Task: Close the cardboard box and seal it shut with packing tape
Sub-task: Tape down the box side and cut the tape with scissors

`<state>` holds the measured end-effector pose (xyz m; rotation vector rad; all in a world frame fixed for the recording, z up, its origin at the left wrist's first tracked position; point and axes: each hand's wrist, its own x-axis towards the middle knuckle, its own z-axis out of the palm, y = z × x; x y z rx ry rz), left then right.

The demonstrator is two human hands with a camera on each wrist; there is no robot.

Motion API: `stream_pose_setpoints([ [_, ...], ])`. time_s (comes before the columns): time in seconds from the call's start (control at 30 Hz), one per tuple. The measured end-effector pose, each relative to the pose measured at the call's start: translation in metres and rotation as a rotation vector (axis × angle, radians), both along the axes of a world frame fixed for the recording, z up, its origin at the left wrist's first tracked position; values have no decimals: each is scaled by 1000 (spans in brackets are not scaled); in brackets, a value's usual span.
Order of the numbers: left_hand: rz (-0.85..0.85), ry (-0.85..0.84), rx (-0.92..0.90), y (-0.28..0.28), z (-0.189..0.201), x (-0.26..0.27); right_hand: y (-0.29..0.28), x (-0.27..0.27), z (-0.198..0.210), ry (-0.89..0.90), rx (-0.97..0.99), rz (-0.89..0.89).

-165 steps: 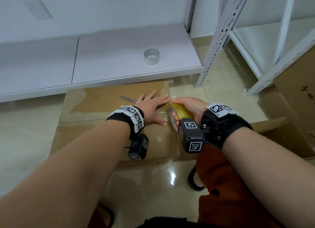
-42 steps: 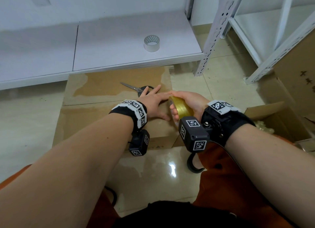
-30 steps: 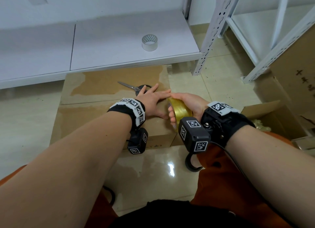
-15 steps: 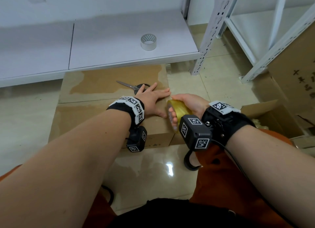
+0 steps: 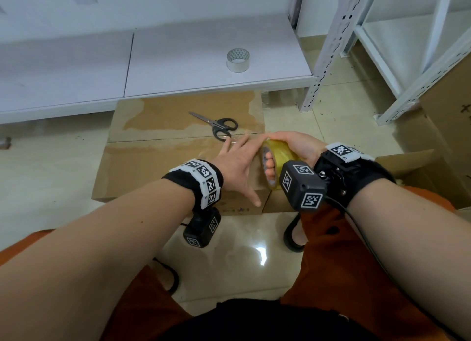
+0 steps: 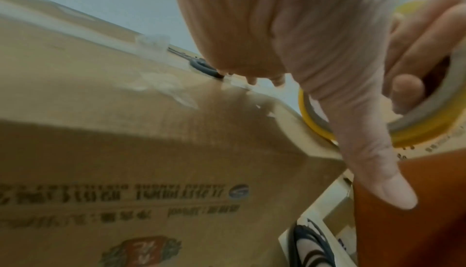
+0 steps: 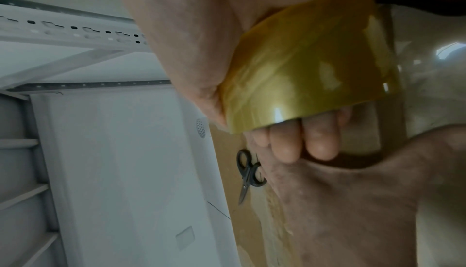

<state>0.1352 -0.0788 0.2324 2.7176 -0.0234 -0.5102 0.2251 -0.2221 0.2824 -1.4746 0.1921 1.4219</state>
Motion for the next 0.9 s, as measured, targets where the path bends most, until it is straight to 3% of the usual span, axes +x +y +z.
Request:
stream_pose_setpoints([
  [0.17,8,-72,112,-2,-7,-4,-2,-7,1,-62,41,-11],
  [0.57,240,-116,-13,8,-7,49,15,24,14,-298,95,-85],
  [0.73,236,-128,-66,11,-11,60,16,37,2,-343,72,-203],
  [0.9,209,-184,-69,13,-23,63,20,41,4,-330,58,-195],
])
